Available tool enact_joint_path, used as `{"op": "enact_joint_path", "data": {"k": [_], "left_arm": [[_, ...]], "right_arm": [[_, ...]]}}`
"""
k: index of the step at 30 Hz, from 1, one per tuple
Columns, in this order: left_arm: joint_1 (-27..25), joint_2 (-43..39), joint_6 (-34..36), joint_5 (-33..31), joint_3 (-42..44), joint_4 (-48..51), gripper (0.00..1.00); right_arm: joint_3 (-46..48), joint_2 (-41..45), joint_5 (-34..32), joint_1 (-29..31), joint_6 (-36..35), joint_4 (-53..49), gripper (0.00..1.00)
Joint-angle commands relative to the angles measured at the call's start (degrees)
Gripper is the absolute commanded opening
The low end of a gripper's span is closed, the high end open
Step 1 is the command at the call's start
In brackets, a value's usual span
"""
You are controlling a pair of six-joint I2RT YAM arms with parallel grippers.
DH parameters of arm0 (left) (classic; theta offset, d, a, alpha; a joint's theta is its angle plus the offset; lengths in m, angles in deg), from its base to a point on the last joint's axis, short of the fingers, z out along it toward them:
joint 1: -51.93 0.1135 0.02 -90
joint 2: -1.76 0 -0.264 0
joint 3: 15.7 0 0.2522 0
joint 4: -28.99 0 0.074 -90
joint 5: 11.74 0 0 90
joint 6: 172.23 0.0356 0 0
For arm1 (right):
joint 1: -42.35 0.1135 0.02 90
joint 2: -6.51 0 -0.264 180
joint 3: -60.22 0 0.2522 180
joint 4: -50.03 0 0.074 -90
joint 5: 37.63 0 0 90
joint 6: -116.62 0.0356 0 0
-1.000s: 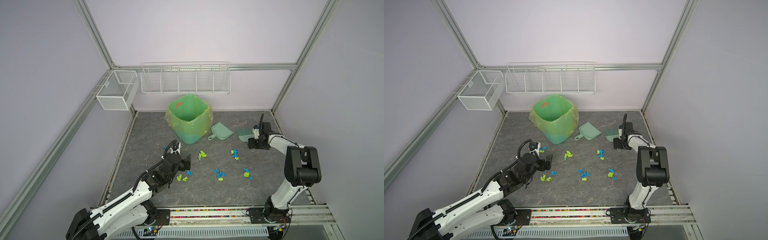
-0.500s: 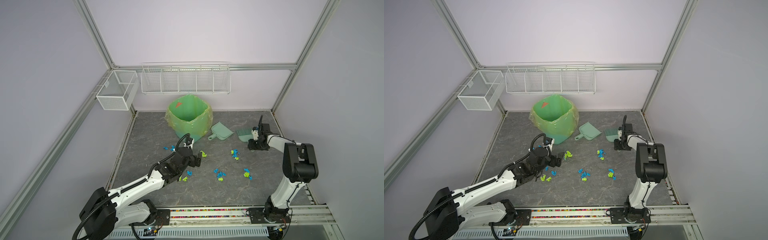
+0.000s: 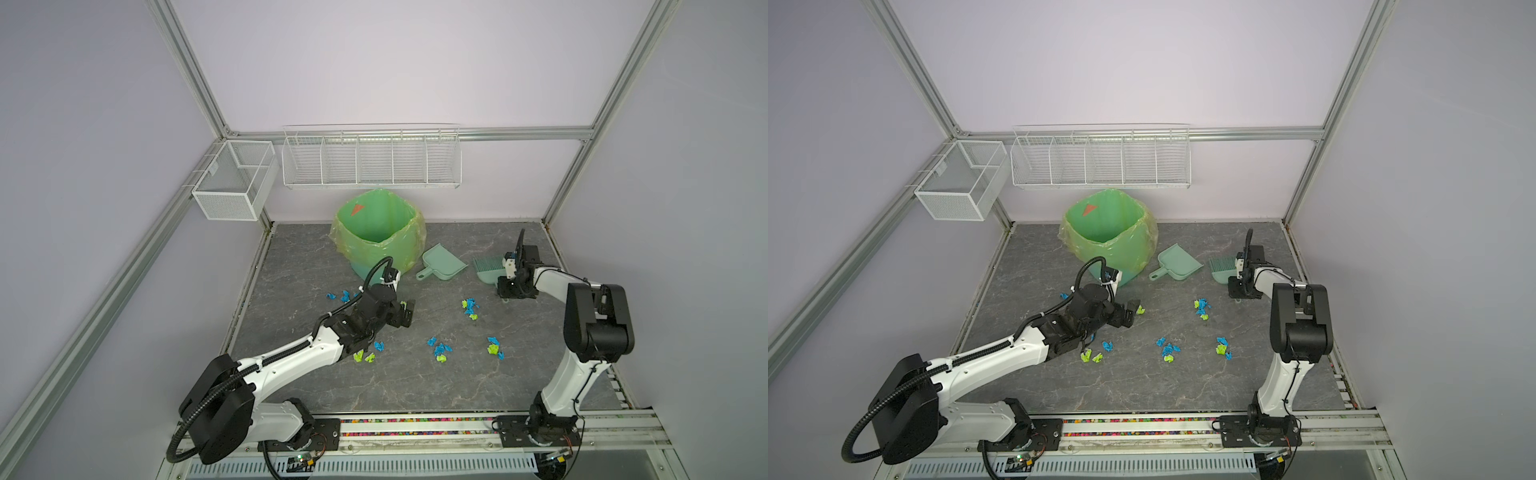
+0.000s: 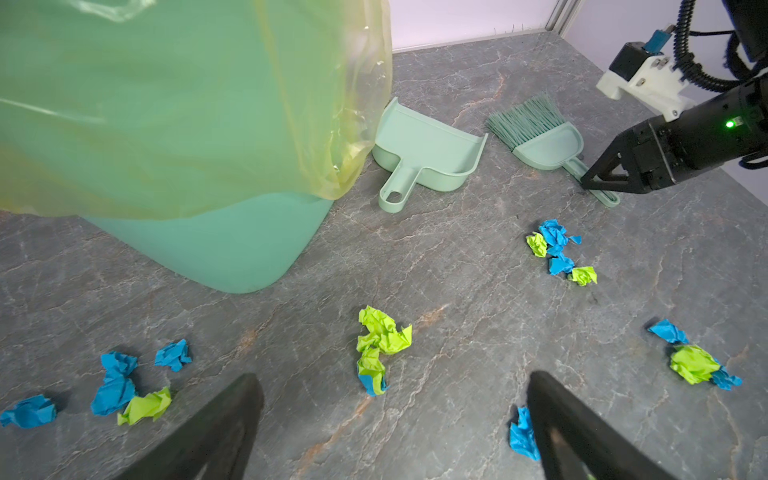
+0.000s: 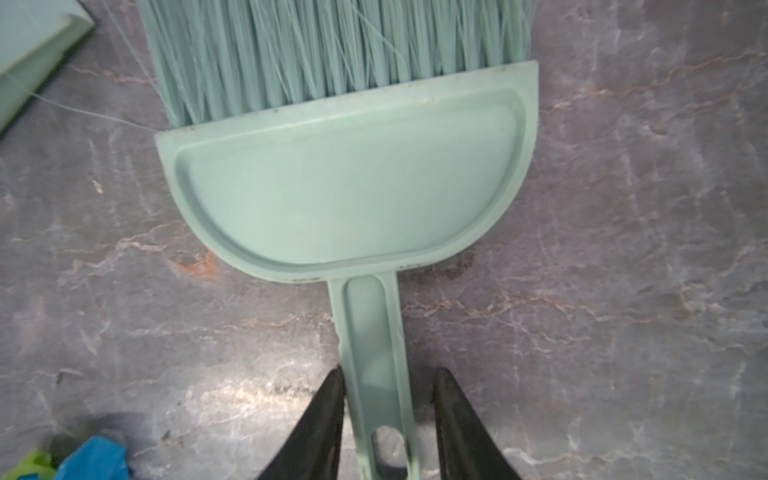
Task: Sweep away the paper scraps from the table
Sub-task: 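Lower the right gripper onto the green brush handle while the left arm reaches forward, then close the right gripper on the brush handle while the left gripper nears the dustpan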
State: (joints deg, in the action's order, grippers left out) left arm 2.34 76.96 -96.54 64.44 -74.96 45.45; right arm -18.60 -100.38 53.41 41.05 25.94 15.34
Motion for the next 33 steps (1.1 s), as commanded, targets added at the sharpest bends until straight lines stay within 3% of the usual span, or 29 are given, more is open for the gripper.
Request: {"op": "enact_joint_path", "data": {"k": [1,16,33], "left_arm": [[-0.27,1.00,0.64,0.54,-2.56,1.71,0.99],[-0.27,2.86,-0.98,1.17,-5.28,3.14,0.99],[-0.26,6.48,-3.49,2.26,-14.53,7.53,0.99]], "right_arm": [[-0.66,-2.83,-0.16,0.97,-0.63,-2.70,0.37],[-2.18,-5.59,-0.76,2.02,-0.26,-5.61,0.17],[1.89,9.89,2.18,2.17,5.29,-3.42,0.17]]}}
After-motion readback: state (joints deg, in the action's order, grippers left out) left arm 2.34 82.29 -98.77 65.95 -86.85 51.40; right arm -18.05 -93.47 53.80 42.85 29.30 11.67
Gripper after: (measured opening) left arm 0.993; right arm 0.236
